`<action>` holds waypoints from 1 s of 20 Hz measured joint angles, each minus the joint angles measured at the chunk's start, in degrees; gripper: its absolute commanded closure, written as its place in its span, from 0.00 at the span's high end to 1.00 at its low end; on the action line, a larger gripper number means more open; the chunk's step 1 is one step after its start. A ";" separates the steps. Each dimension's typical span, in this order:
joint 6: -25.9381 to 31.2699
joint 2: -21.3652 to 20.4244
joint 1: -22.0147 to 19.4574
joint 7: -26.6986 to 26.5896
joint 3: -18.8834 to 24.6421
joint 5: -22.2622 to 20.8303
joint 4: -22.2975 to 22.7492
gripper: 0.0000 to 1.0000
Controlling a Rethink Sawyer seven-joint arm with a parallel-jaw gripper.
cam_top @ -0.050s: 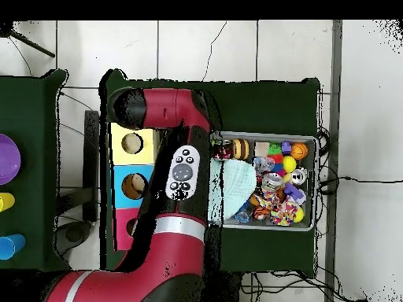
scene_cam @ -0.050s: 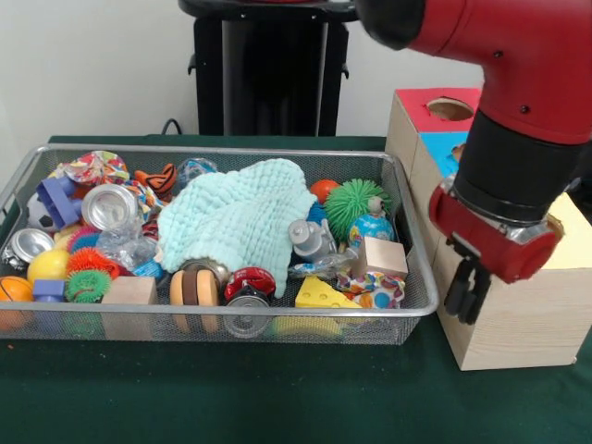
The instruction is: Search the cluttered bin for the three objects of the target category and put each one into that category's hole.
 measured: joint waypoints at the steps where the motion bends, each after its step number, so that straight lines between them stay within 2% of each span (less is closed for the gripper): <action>1: 0.00 -0.26 0.08 0.00 0.00 -0.02 0.33 0.00; 2: -0.01 -0.52 0.15 0.00 0.01 -0.04 0.66 0.00; 3: -0.01 -0.78 0.23 0.00 0.01 -0.05 1.00 1.00; 10: -2.16 -3.55 -1.59 0.00 0.10 -1.08 5.11 1.00; 20: -6.93 -6.13 -4.80 0.00 0.22 -5.34 10.10 1.00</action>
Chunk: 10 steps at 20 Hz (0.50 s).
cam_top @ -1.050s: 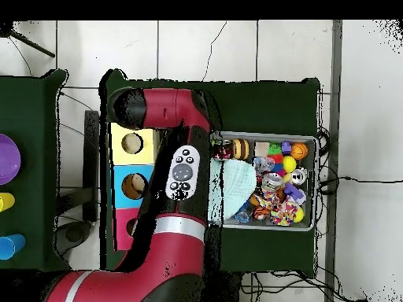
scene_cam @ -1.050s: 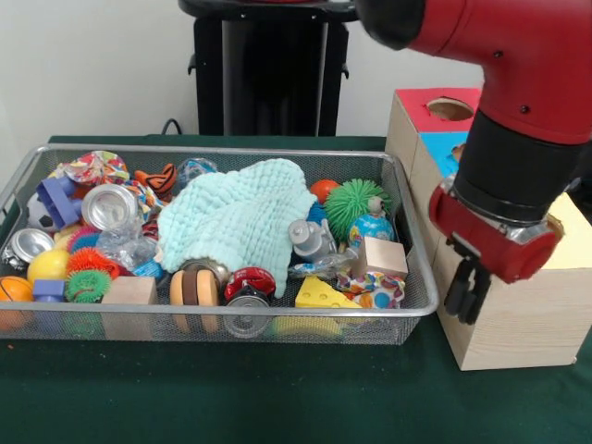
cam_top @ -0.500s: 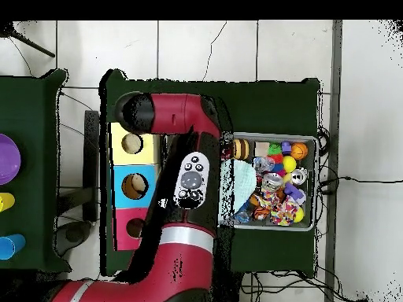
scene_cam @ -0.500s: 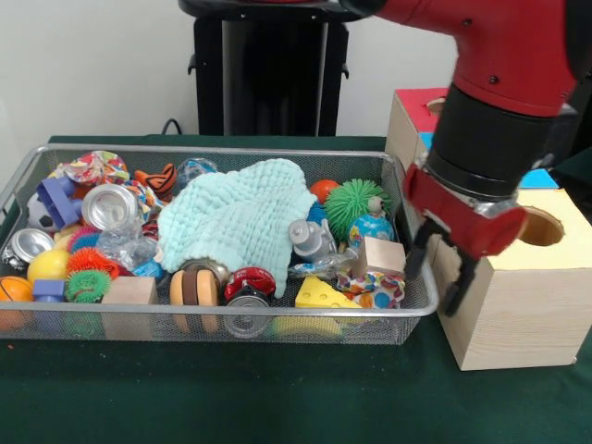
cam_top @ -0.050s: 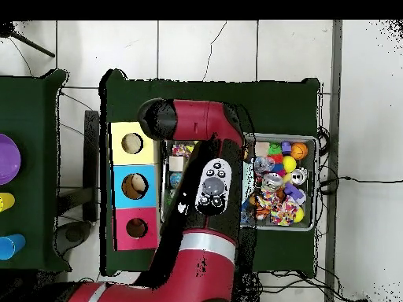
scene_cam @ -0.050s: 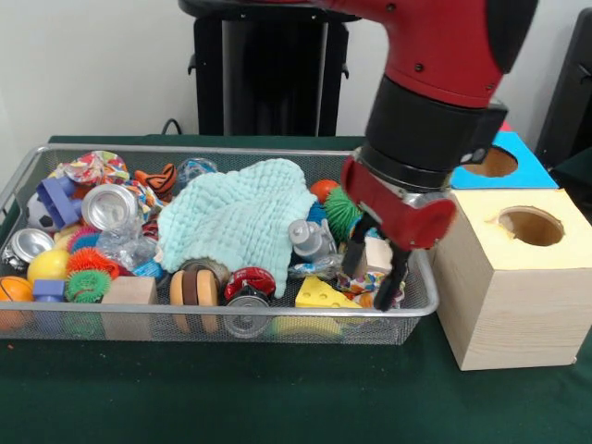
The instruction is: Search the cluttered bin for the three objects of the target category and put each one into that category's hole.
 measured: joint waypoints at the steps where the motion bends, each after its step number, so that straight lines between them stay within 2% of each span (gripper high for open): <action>1: -0.17 -0.19 -0.22 0.00 0.09 -0.52 0.56 1.00; 10: -0.18 -0.40 -1.48 0.00 4.03 -2.29 3.59 1.00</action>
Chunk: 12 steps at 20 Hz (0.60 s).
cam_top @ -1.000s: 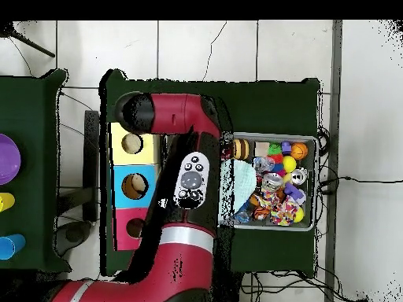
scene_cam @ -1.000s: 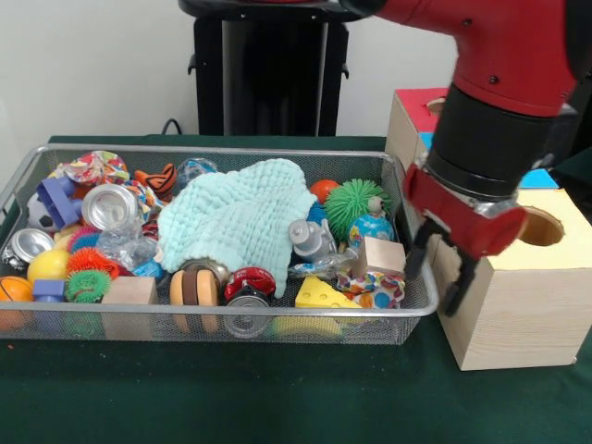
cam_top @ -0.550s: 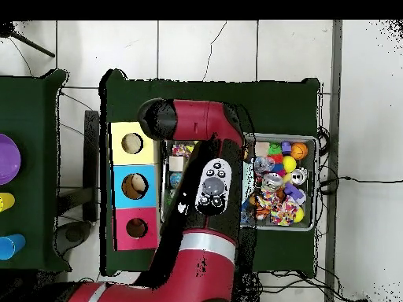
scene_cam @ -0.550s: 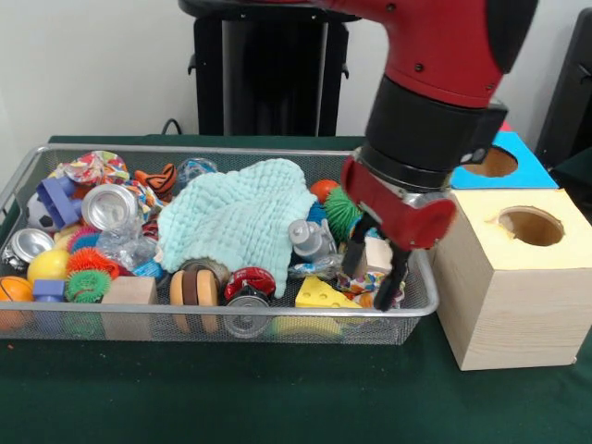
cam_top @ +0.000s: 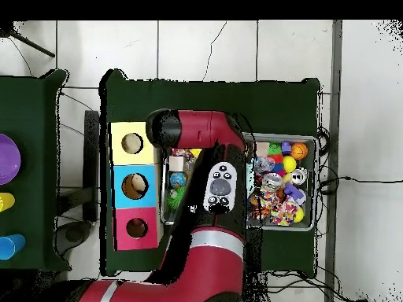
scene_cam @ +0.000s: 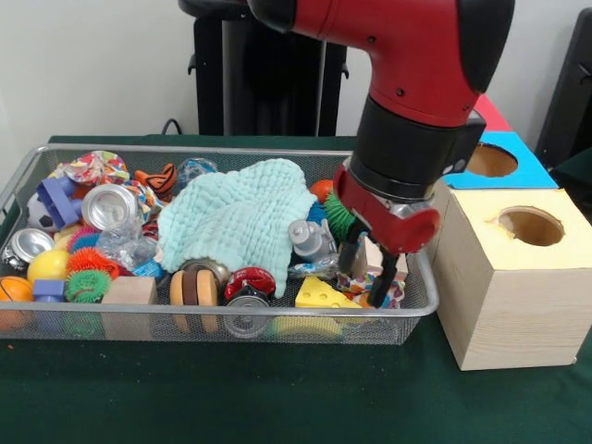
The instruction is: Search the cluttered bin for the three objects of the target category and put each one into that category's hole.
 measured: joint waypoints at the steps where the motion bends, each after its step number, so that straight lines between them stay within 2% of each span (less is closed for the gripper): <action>1: 0.00 0.00 0.04 0.00 0.44 -0.02 0.37 1.00; 12: -2.35 0.57 0.29 0.00 5.86 -2.39 2.37 1.00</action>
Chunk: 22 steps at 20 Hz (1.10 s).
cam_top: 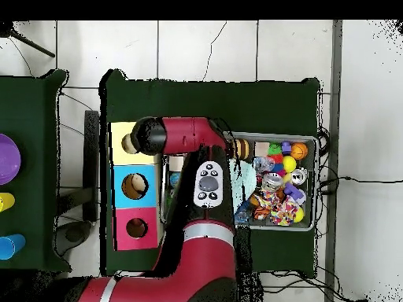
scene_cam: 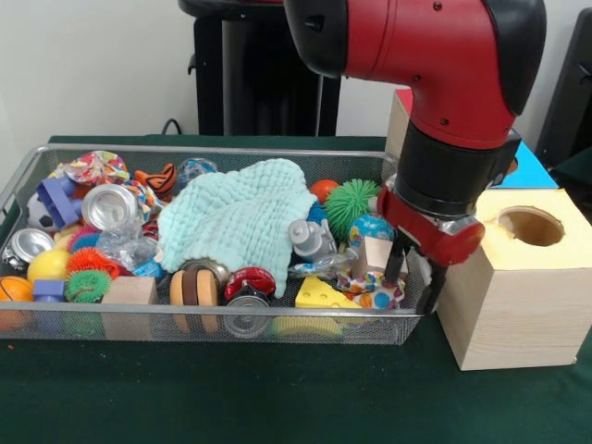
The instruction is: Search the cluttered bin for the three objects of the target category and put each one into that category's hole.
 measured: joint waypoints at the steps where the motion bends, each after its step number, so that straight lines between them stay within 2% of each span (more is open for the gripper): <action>1: -0.58 -0.18 0.01 0.00 0.24 -0.67 0.37 1.00; 10: -4.46 -0.68 -0.27 -0.01 0.43 -5.62 0.84 1.00; 22: -6.23 -1.54 -1.50 -0.01 2.37 -7.61 2.15 1.00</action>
